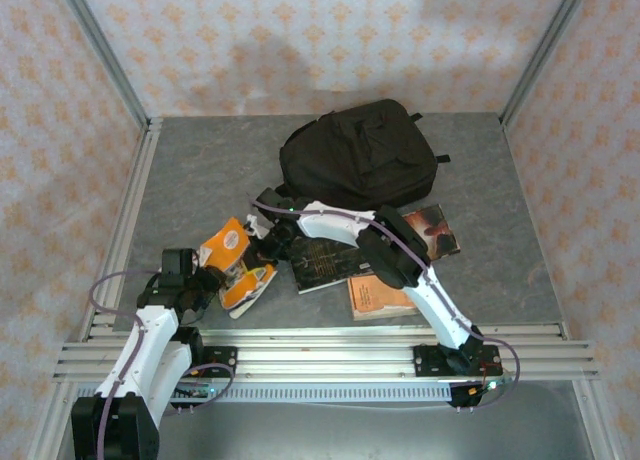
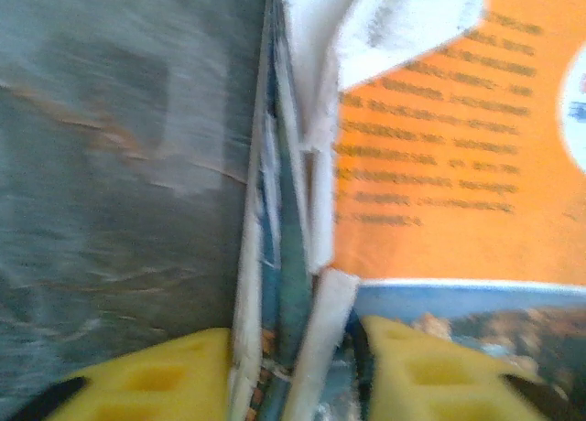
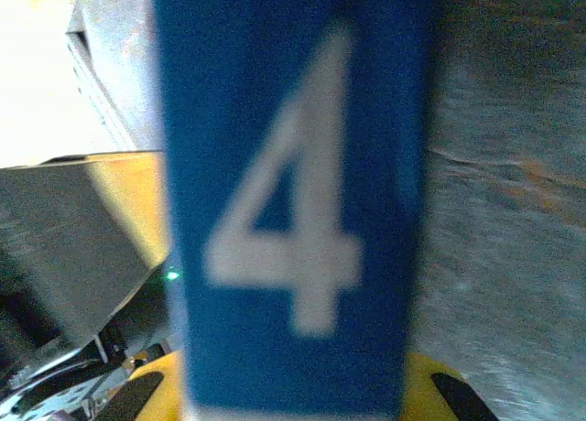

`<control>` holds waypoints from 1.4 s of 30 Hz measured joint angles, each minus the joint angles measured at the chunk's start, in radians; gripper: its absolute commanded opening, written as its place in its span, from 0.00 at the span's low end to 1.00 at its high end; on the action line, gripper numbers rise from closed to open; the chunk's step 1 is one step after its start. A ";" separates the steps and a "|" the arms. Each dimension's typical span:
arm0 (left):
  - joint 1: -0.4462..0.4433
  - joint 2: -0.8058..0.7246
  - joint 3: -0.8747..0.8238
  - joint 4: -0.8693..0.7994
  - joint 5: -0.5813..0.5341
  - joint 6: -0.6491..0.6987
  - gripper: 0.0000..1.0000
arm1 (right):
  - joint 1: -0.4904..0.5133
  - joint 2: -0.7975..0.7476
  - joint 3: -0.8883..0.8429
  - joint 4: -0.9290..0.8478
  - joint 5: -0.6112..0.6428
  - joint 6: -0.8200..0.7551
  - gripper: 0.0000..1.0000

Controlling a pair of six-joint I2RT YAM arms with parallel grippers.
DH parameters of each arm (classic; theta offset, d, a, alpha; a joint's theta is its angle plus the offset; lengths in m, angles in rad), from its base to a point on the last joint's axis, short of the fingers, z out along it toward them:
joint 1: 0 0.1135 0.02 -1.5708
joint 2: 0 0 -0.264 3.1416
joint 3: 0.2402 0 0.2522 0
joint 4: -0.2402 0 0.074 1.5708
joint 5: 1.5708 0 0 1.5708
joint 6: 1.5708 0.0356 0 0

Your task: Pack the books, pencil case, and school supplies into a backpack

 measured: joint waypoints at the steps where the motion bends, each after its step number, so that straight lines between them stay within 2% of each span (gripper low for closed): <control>1: 0.000 -0.007 0.002 0.006 0.024 -0.005 0.67 | -0.006 -0.013 -0.033 0.017 0.009 0.010 0.00; 4: -0.002 -0.037 0.024 0.006 0.089 -0.020 0.85 | -0.025 -0.083 -0.142 0.074 0.058 0.055 0.00; 9: -0.057 -0.115 0.100 0.015 0.146 -0.071 0.93 | -0.056 -0.308 -0.372 0.263 0.227 0.209 0.00; 11: -0.095 -0.141 0.127 0.026 0.149 -0.097 0.94 | -0.068 -0.405 -0.457 0.356 0.308 0.293 0.00; 15: -0.150 -0.157 0.169 0.068 0.151 -0.168 0.95 | -0.080 -0.581 -0.673 0.656 0.496 0.537 0.00; 18: -0.174 -0.157 0.181 0.093 0.150 -0.233 0.96 | -0.071 -0.629 -0.779 0.839 0.609 0.670 0.00; 21: -0.223 -0.156 0.217 0.104 0.137 -0.284 0.97 | -0.034 -0.670 -0.837 0.918 0.742 0.736 0.00; 25: -0.314 -0.143 0.279 0.151 0.061 -0.338 0.98 | 0.012 -0.742 -0.886 1.025 0.896 0.784 0.00; 30: -0.415 -0.072 0.295 0.260 -0.039 -0.407 0.99 | 0.015 -0.749 -0.889 1.192 0.992 0.840 0.00; 35: -0.503 0.072 0.343 0.336 -0.126 -0.434 0.97 | 0.032 -0.749 -0.891 1.238 1.052 0.855 0.00; 42: -0.568 0.147 0.401 0.428 -0.200 -0.437 0.85 | 0.031 -0.750 -0.920 1.293 1.111 0.872 0.00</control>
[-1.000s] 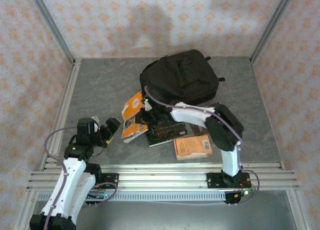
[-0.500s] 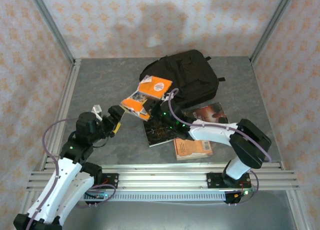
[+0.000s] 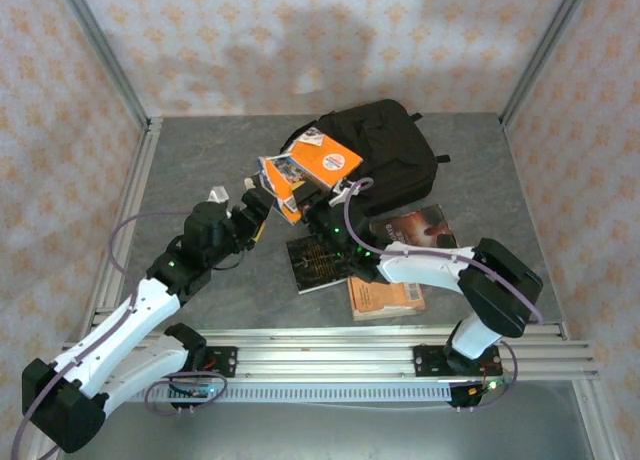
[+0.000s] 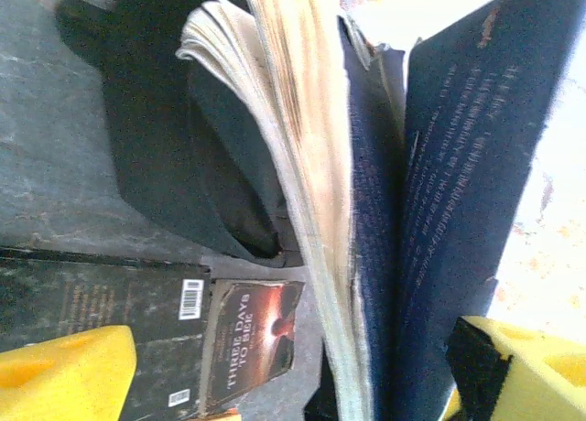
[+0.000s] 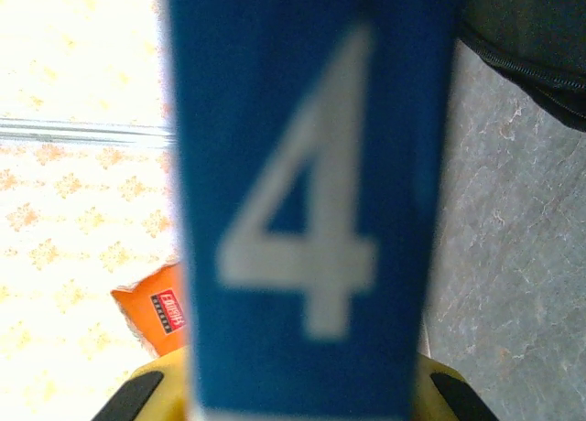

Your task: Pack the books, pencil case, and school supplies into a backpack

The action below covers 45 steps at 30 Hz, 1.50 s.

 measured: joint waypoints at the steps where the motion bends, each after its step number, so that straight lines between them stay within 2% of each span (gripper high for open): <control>1: -0.005 0.002 0.000 0.004 -0.005 0.000 0.83 | 0.000 -0.001 -0.005 0.004 0.002 0.001 0.00; 6: -0.010 -0.010 0.000 0.005 -0.030 0.002 0.79 | 0.005 -0.023 -0.037 0.009 0.008 0.000 0.00; 10: -0.010 -0.081 0.000 0.005 -0.063 0.005 0.78 | 0.018 -0.050 -0.052 0.003 0.007 0.000 0.00; 13: -0.010 -0.129 0.000 0.006 -0.078 0.005 0.84 | 0.020 -0.058 -0.052 0.003 0.007 0.001 0.00; 16: -0.010 -0.124 0.000 0.014 -0.076 0.004 0.97 | 0.020 -0.058 -0.052 0.003 0.003 0.003 0.00; 19: -0.011 -0.082 0.004 0.021 -0.074 0.004 0.97 | 0.020 -0.058 -0.052 0.003 -0.005 0.009 0.00; 23: -0.028 -0.004 0.012 0.030 -0.074 0.004 0.92 | 0.023 -0.058 -0.052 0.004 -0.007 0.016 0.00; 25: -0.037 0.016 0.012 0.039 -0.079 0.004 0.88 | 0.027 -0.058 -0.052 0.004 -0.008 0.016 0.00; 29: -0.037 0.050 0.027 0.053 -0.111 0.011 0.74 | 0.036 -0.058 -0.052 0.004 -0.008 0.016 0.00; 33: -0.037 0.083 0.089 0.042 -0.158 0.037 0.47 | 0.044 -0.058 -0.052 0.018 -0.007 0.024 0.00; 42: -0.043 0.085 0.116 0.051 -0.211 0.048 0.00 | 0.042 -0.056 -0.040 0.077 0.012 0.039 0.00; 43: -0.043 0.085 0.116 0.053 -0.210 0.048 0.00 | 0.042 -0.056 -0.040 0.077 0.014 0.041 0.02; 45: -0.043 0.085 0.116 0.055 -0.211 0.046 0.00 | 0.042 -0.056 -0.040 0.077 0.015 0.042 0.21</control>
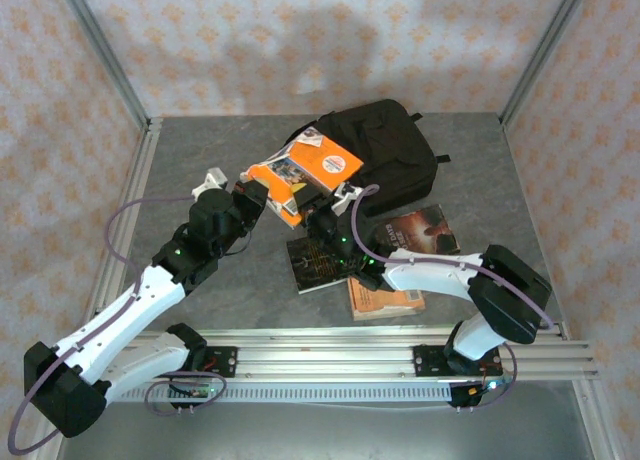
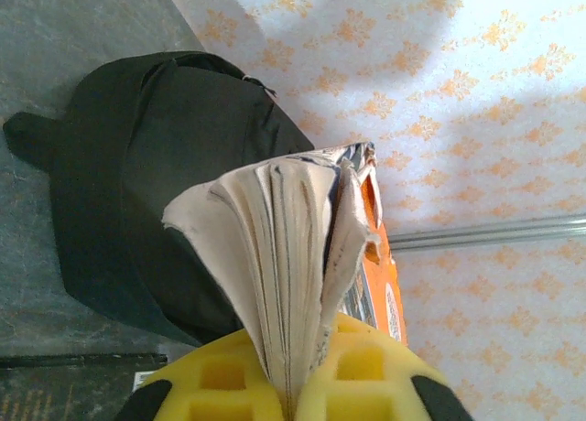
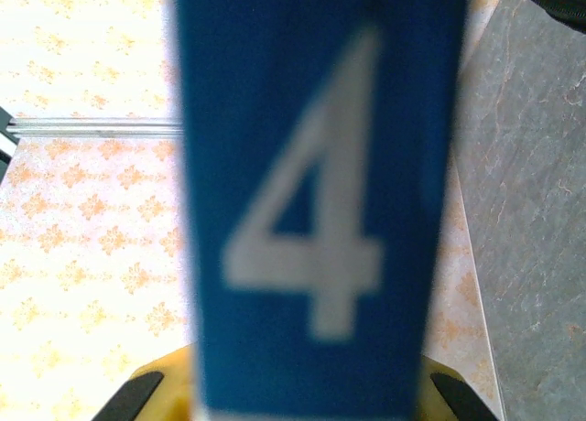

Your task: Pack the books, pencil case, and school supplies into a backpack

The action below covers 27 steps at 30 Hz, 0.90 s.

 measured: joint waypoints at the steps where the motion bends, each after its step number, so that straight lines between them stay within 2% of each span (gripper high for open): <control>1: 0.000 0.000 0.000 0.002 0.000 0.000 0.00 | 0.000 0.000 0.000 -0.001 0.000 -0.004 0.32; 2: 0.000 -0.002 0.000 0.006 -0.001 0.001 0.00 | 0.000 0.000 0.000 -0.003 -0.005 -0.013 0.41; 5: 0.000 -0.011 0.000 0.005 -0.009 0.002 0.00 | 0.008 -0.004 0.000 -0.027 -0.016 -0.044 0.59; 7: 0.000 -0.020 0.000 0.003 -0.009 0.005 0.00 | 0.013 -0.012 0.000 -0.052 -0.011 -0.061 0.65; 9: 0.000 -0.032 0.000 0.003 -0.007 0.005 0.00 | 0.013 -0.031 -0.002 -0.071 0.002 -0.079 0.66; 12: 0.000 -0.048 0.000 0.005 0.013 0.005 0.00 | -0.001 -0.066 -0.013 -0.078 0.008 -0.101 0.56; 18: 0.000 -0.053 -0.003 0.044 0.086 0.005 0.00 | -0.060 -0.084 -0.048 -0.061 -0.003 -0.081 0.06; 19: 0.000 -0.053 -0.006 0.046 0.095 0.009 0.00 | -0.062 -0.085 -0.050 -0.060 -0.004 -0.073 0.00; 21: 0.005 -0.055 -0.010 0.046 0.108 0.013 0.00 | -0.062 -0.100 -0.049 -0.060 -0.004 -0.069 0.00; 24: 0.010 -0.063 -0.010 0.048 0.133 0.031 0.12 | -0.061 -0.120 -0.051 -0.060 -0.004 -0.071 0.00; 27: 0.014 -0.068 -0.008 0.048 0.163 0.038 0.20 | -0.061 -0.136 -0.056 -0.068 -0.008 -0.080 0.00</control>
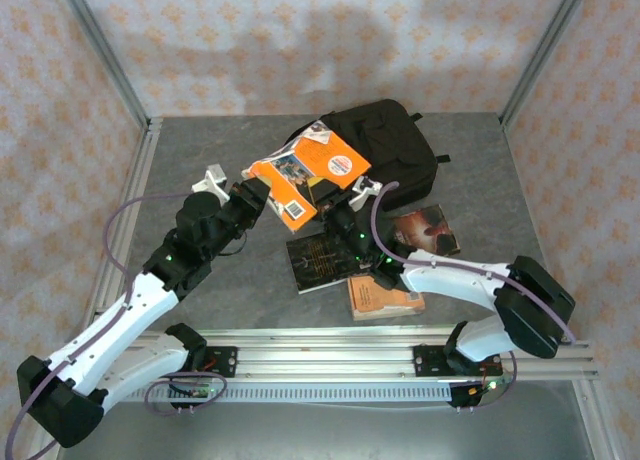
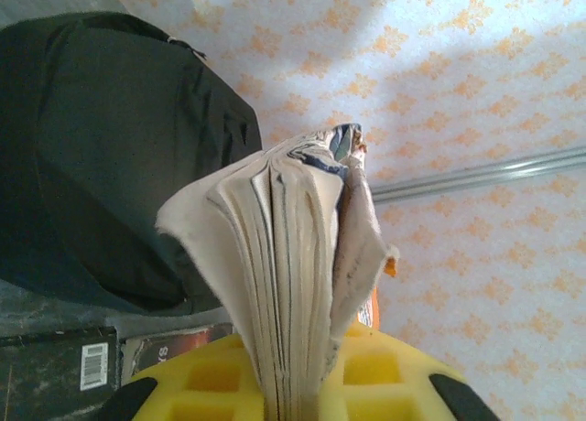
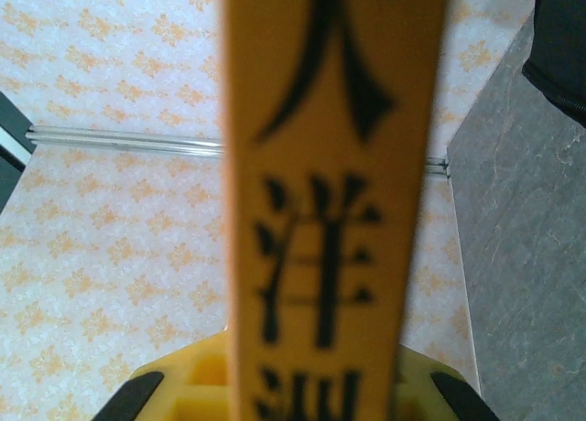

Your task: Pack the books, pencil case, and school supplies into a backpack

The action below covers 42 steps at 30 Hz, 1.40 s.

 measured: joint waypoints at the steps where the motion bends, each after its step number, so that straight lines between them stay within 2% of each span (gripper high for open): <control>1: 0.003 -0.002 0.000 0.000 0.011 0.001 0.22 | 0.000 -0.003 -0.002 -0.004 -0.002 -0.003 0.00; 12: 0.041 0.014 0.000 0.004 0.103 -0.019 0.27 | -0.001 -0.013 -0.013 -0.022 -0.003 -0.022 0.00; 21: 0.050 0.038 0.000 0.008 0.106 -0.026 0.26 | -0.002 -0.014 -0.013 -0.038 0.005 -0.030 0.00; 25: 0.055 0.050 0.002 0.008 0.106 -0.026 0.30 | 0.000 -0.014 -0.013 -0.041 0.004 -0.025 0.00; 32: 0.071 0.052 0.002 0.001 0.106 -0.018 0.27 | 0.002 -0.018 -0.013 -0.063 0.000 0.006 0.00; 37: 0.078 0.052 0.002 -0.005 0.107 -0.007 0.35 | 0.002 -0.023 -0.013 -0.090 -0.011 0.024 0.00; 42: 0.079 0.055 0.002 -0.003 0.111 -0.011 0.28 | 0.002 -0.023 -0.013 -0.105 -0.015 0.036 0.00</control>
